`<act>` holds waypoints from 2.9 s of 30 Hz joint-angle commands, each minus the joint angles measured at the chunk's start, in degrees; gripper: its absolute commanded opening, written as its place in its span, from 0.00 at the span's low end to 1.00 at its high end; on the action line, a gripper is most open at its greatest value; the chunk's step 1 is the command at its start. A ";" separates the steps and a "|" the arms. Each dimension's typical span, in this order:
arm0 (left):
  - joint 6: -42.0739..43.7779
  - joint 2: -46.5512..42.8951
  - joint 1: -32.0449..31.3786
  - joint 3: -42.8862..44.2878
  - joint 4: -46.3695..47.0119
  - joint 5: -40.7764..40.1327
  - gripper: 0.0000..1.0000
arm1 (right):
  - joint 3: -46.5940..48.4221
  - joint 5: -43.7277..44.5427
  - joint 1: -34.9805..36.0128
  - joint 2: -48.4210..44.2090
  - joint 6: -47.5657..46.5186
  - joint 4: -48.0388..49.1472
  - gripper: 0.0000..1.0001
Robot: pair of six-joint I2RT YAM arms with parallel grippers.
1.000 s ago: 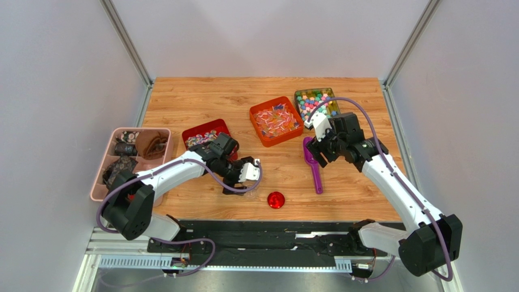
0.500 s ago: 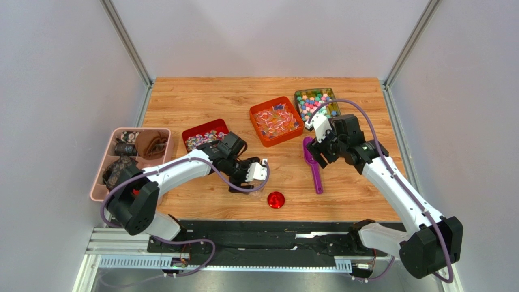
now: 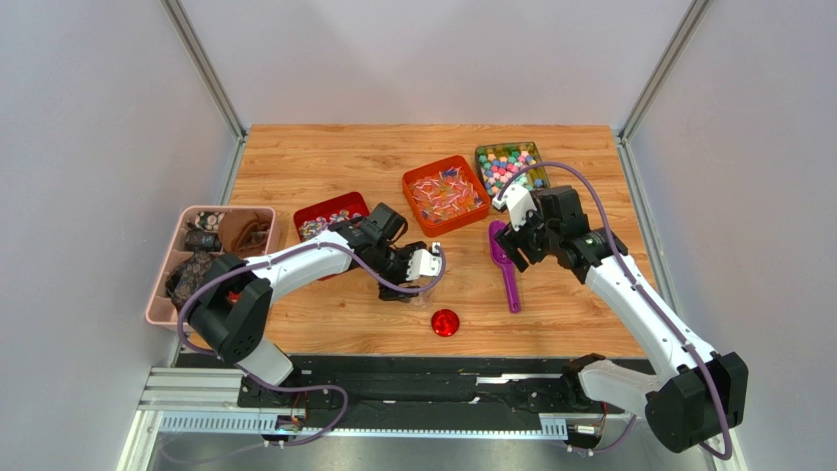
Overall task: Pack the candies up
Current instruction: Move the packing bottle to the center of the board, then pick up the spatula from the center of the board.
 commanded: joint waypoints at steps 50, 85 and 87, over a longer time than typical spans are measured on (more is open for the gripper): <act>-5.22 6.75 -3.72 8.18 1.97 0.00 0.80 | -3.52 3.79 -0.29 18.61 10.72 3.95 0.63; -4.69 8.85 -5.82 10.64 2.68 0.52 0.80 | 0.08 11.97 -8.28 9.13 10.11 5.36 0.00; -4.95 9.91 -6.44 11.95 2.68 0.44 0.80 | 0.61 11.35 -11.09 6.84 9.76 5.10 0.00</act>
